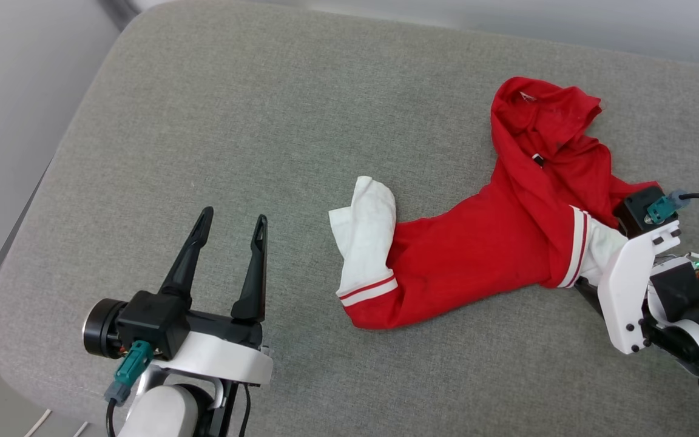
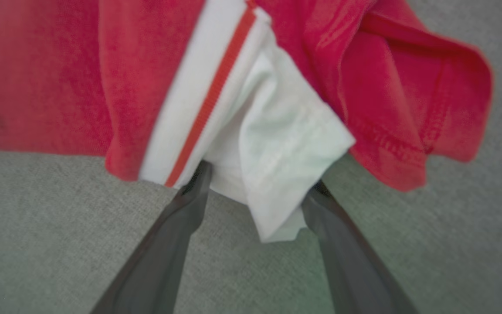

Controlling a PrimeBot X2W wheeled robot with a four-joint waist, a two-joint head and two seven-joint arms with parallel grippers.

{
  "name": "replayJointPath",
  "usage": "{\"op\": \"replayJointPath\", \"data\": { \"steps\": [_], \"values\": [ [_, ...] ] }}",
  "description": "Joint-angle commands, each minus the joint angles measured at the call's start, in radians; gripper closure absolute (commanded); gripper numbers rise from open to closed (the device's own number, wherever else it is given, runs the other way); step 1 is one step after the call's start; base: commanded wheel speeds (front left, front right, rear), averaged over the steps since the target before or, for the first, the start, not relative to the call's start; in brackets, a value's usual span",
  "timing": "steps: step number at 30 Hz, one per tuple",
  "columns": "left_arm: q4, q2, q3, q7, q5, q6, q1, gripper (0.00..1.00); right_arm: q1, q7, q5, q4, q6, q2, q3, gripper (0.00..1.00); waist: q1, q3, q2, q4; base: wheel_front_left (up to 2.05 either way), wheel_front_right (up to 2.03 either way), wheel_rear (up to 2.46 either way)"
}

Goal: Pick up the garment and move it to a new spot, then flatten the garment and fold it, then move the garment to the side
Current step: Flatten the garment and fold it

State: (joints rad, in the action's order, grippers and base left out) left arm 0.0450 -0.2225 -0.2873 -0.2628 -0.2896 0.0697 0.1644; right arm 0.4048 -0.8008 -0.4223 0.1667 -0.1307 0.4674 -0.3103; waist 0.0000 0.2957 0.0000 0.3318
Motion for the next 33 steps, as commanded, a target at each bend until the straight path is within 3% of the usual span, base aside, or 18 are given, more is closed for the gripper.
{"op": "replayJointPath", "data": {
  "steps": [1, 2, 3, 8, 14, 25, 30, 33],
  "values": [
    [-0.003, 0.006, 0.005, -0.003, 0.008, -0.006, 0.000, 0.00, -0.010, -0.004, -0.010, 0.028, 0.000, -0.003, -0.019, 0.51, 0.0000, 0.001, 0.0000, 0.005, 0.00, 0.00, 0.00],
    [-0.007, 0.011, 0.008, -0.003, 0.012, -0.008, -0.003, 0.00, -0.014, 0.000, -0.019, 0.038, 0.000, -0.006, -0.029, 0.84, 0.0000, -0.002, 0.0000, 0.005, 0.00, 0.00, 0.00],
    [-0.011, 0.014, 0.013, -0.003, 0.016, -0.011, -0.008, 0.00, -0.018, 0.006, -0.030, 0.041, 0.000, -0.012, -0.033, 1.00, 0.0000, -0.007, 0.0000, 0.004, 0.00, 0.00, 0.00],
    [-0.028, 0.028, 0.035, -0.003, 0.030, -0.024, -0.027, 0.00, -0.045, 0.039, -0.057, 0.018, 0.000, 0.002, -0.030, 1.00, 0.0000, -0.051, 0.0000, -0.030, 0.00, 0.00, 0.00],
    [-0.043, 0.031, 0.064, -0.003, 0.046, -0.031, -0.064, 0.00, -0.146, 0.058, -0.089, -0.095, 0.000, 0.010, -0.007, 1.00, 0.0000, -0.151, 0.0000, -0.107, 0.00, 0.00, 0.00],
    [-0.037, 0.044, 0.096, -0.003, 0.061, -0.039, -0.124, 0.00, -0.406, -0.072, -0.136, -0.312, 0.000, -0.008, 0.237, 1.00, 0.0000, -0.231, 0.0000, -0.193, 0.00, 0.00, 0.00],
    [-0.041, 0.048, 0.105, -0.003, 0.067, -0.043, -0.130, 0.00, -0.475, -0.089, -0.105, -0.279, 0.000, -0.027, 0.350, 1.00, 0.0000, -0.227, 0.0000, -0.204, 0.00, 0.00, 0.00],
    [-0.047, 0.049, 0.106, -0.003, 0.068, -0.050, -0.124, 0.00, -0.477, -0.066, -0.077, -0.222, 0.000, -0.029, 0.368, 1.00, 0.0000, -0.219, 0.0000, -0.207, 0.00, 0.00, 0.00]
  ]
}}
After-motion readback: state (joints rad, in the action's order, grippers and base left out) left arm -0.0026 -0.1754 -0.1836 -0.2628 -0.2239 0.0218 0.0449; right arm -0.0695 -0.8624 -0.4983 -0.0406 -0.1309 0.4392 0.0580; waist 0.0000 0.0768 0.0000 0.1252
